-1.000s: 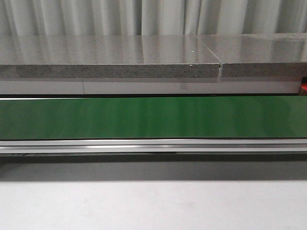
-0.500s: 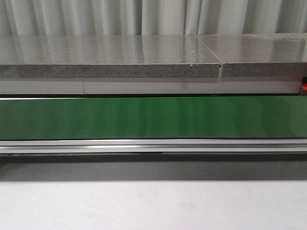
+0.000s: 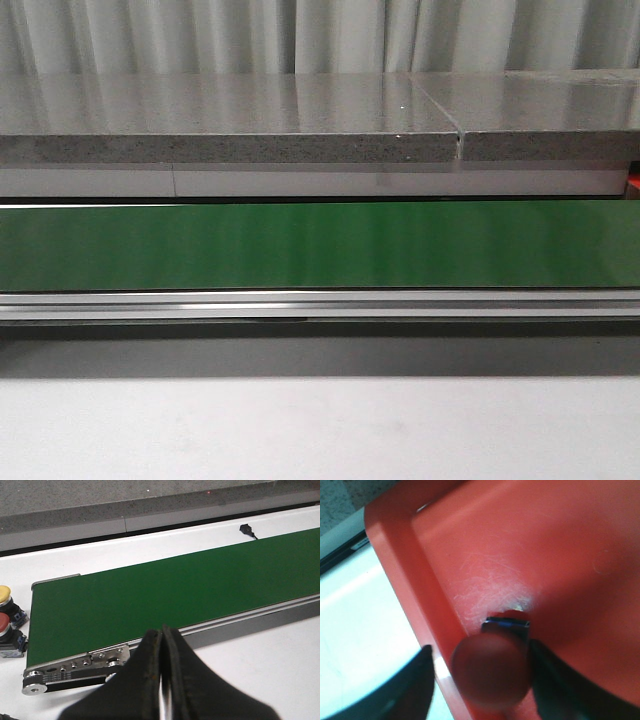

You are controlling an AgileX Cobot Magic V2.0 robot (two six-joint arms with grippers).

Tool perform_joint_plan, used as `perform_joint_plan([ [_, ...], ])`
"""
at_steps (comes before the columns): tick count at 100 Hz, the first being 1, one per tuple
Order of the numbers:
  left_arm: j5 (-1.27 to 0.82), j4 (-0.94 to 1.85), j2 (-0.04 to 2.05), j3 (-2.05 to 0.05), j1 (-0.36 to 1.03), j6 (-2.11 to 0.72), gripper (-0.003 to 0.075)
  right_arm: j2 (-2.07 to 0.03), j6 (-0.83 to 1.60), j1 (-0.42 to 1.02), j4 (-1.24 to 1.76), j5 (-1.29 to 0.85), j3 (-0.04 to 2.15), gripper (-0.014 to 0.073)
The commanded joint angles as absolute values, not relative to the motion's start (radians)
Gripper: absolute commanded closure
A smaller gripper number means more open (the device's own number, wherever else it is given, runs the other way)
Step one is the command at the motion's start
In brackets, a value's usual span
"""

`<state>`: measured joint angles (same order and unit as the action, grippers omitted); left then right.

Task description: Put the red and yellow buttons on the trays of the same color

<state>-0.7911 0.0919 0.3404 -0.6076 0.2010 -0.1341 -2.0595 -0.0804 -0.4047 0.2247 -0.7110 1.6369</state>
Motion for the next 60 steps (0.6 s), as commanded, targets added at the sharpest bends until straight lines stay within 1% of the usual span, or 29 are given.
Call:
perform_joint_plan([
  [1,-0.714,0.109,0.348,-0.634,0.207,-0.127,0.0741,-2.001,-0.072,-0.411,0.239,-0.674,1.674,0.0037],
  [6,-0.714,0.109,0.348,-0.634,0.207,-0.127,0.0741,-2.001,-0.071,-0.411,0.239,-0.679,1.674,0.0010],
  [37,-0.714,0.109,0.348,-0.634,0.207,-0.127,0.0741,-1.942,0.000,-0.394,0.180,-0.697,1.674,0.0011],
  [60,-0.714,0.109,0.348,-0.634,0.207,-0.127,0.0741,-1.834,0.000,-0.293,-0.024,-0.702,1.646,0.0011],
])
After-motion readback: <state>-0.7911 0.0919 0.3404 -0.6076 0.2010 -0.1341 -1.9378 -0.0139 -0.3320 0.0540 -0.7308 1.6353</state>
